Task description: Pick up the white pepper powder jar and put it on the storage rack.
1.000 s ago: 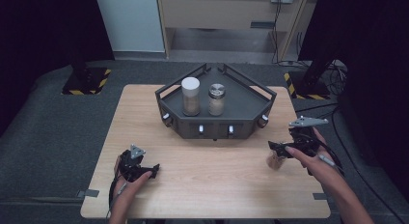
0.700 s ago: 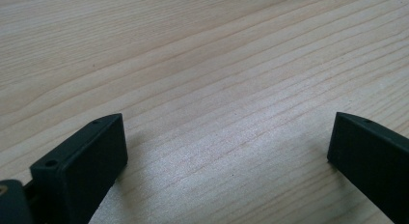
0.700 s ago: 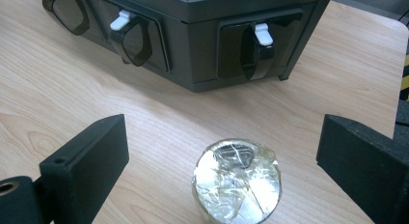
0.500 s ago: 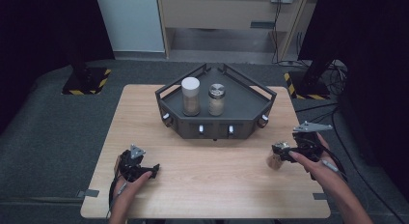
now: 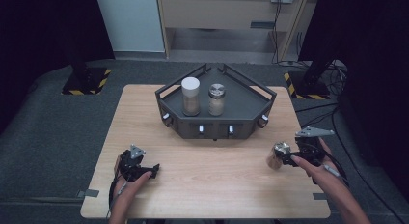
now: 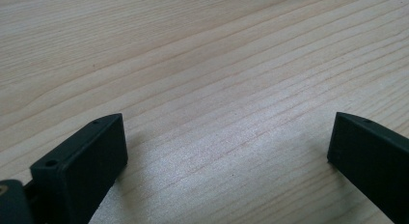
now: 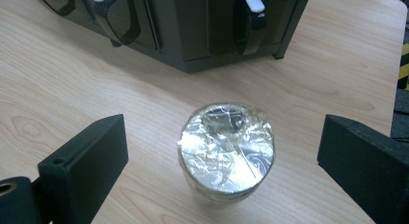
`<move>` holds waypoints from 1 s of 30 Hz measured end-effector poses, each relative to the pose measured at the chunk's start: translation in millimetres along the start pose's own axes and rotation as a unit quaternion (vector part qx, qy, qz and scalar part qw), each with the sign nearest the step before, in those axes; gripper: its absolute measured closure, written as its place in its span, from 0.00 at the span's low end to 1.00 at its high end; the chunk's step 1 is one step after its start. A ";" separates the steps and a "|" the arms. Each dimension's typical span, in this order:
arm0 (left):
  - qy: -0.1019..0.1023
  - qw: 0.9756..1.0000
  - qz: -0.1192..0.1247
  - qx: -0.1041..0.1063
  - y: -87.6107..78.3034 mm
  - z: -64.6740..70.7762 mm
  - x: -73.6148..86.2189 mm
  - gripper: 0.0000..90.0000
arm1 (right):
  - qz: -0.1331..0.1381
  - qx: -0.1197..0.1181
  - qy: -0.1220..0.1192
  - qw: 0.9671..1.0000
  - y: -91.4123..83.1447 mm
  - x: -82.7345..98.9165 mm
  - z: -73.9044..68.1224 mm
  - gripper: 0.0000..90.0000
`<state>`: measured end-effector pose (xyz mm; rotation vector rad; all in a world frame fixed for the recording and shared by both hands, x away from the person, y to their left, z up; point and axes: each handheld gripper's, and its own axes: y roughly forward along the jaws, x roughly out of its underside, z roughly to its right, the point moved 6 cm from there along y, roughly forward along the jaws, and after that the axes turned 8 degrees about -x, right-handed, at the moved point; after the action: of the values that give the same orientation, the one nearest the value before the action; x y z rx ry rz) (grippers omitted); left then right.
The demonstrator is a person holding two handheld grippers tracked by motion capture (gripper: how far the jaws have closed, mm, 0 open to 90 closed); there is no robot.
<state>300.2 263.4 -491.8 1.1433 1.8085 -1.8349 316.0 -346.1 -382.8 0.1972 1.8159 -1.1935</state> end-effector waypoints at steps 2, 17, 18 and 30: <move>0.000 1.000 0.000 0.000 0.0 0.0 0.0 0.00 | -0.001 0.001 0.002 1.000 0.2 2.2 0.9 0.04; 0.000 1.000 0.000 0.000 0.0 0.0 0.0 0.00 | -0.006 0.003 0.013 1.000 1.9 20.0 4.6 0.04; 0.000 1.000 0.000 0.000 0.0 0.0 0.0 0.00 | -0.006 0.003 0.013 1.000 2.2 21.1 4.9 0.04; 0.000 1.000 0.000 0.000 0.0 0.0 0.0 0.00 | -0.010 0.000 0.020 1.000 6.8 32.9 5.4 0.04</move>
<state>300.2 263.4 -491.8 1.1432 1.8087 -1.8348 304.6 -357.7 -412.6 0.2055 1.8569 -1.2114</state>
